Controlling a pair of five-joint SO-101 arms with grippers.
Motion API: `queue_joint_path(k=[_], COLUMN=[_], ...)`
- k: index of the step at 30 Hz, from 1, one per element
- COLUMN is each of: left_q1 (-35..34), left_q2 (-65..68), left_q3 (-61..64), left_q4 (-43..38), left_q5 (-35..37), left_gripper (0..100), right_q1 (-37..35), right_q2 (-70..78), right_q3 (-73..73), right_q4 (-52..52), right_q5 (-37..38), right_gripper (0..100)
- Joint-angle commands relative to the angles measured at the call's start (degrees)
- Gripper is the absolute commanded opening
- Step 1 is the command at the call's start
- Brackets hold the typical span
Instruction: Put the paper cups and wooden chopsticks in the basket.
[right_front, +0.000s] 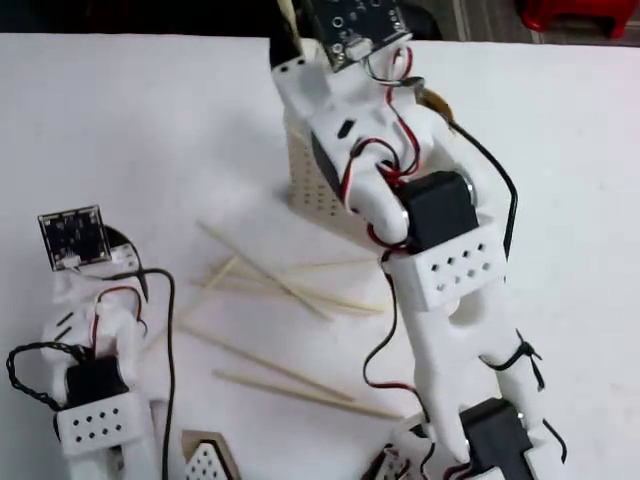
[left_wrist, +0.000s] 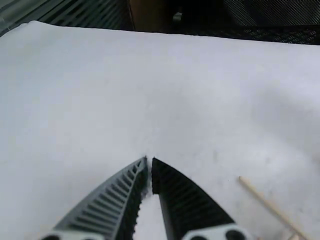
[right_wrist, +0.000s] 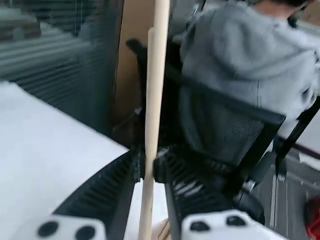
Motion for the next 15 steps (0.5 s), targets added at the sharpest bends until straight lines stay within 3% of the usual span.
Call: queue_joint_path(k=[1,15], left_q1=[-0.31,-0.4], left_q2=[-1.1,-1.19], left_q3=[-0.18,0.26], left_q4=[-1.05,-1.41], left_q5=[0.18,0.18], left_gripper=[4,4], right_q1=[1.54,6.02], right_q2=[-2.42,-2.07], right_q3=[2.55,29.71], right_q4=[-9.19,-32.04], right_q5=[-0.44,-0.18], right_gripper=[1.8,1.9])
